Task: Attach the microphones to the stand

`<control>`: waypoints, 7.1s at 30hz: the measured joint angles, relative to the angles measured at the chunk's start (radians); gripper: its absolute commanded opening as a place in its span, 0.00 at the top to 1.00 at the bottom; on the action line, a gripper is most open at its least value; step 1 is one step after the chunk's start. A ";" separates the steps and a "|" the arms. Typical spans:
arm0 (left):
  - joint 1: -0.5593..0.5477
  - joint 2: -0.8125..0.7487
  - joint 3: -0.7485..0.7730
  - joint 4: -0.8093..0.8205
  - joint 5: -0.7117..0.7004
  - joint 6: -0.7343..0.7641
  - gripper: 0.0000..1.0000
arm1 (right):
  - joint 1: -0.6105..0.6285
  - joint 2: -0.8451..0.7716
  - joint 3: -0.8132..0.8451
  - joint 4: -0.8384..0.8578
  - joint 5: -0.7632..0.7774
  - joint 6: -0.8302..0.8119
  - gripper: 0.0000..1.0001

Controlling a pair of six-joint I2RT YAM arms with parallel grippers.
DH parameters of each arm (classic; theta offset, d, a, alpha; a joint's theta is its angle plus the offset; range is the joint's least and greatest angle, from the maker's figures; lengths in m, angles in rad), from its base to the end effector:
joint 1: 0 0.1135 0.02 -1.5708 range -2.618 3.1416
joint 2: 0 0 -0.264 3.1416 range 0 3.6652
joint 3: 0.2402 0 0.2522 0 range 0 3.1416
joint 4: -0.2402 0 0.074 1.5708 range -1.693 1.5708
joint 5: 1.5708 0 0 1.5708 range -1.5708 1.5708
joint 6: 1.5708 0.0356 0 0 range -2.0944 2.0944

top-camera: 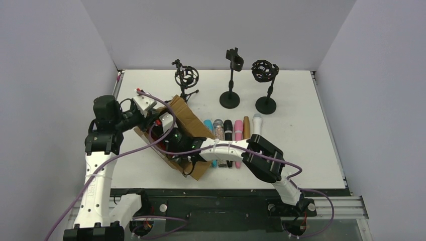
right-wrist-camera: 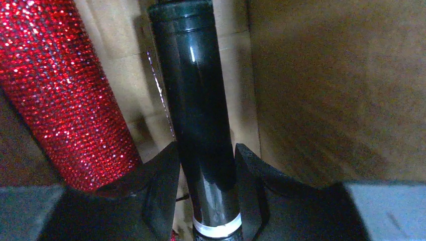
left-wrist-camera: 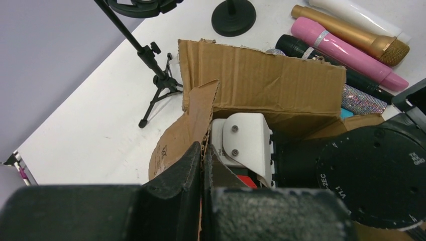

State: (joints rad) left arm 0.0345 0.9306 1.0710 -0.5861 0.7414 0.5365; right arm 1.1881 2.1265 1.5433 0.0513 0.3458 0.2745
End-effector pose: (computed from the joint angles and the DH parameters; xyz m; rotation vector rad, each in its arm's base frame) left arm 0.1876 -0.0176 0.3757 0.9015 1.6847 -0.3626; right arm 0.1940 0.4495 0.1984 -0.7385 1.9786 0.5294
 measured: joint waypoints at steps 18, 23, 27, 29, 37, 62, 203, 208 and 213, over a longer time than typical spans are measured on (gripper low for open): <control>0.000 -0.011 0.000 -0.017 0.085 0.105 1.00 | -0.033 0.018 0.009 0.038 -0.122 0.022 0.87; 0.000 -0.013 0.000 -0.017 0.094 0.109 1.00 | -0.022 0.011 -0.008 0.062 -0.090 0.015 1.00; -0.001 -0.022 0.000 -0.020 0.109 0.132 1.00 | -0.016 -0.039 -0.074 0.075 -0.087 0.015 1.00; -0.002 -0.026 0.000 -0.032 0.115 0.157 1.00 | -0.010 -0.090 -0.130 0.067 -0.096 0.018 1.00; -0.003 -0.028 0.000 -0.056 0.117 0.231 1.00 | 0.005 -0.428 -0.327 0.040 -0.180 0.066 1.00; 0.000 -0.030 -0.004 -0.038 0.113 0.250 1.00 | -0.671 -1.046 -0.738 -0.381 -0.007 0.220 1.00; 0.020 -0.058 -0.068 0.133 0.034 0.159 1.00 | 0.055 -0.398 -0.293 0.024 -0.102 0.011 1.00; 0.034 -0.037 -0.068 0.177 0.013 0.158 0.81 | 0.050 -0.468 -0.324 -0.026 -0.134 0.022 1.00; 0.042 0.032 -0.068 0.239 -0.060 0.116 0.06 | 0.036 -0.571 -0.355 -0.108 -0.142 0.036 1.00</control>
State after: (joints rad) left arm 0.0769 0.9627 1.0027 -0.3473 0.6815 0.6521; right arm 1.2243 1.5551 1.1885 -0.0563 0.2043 0.3107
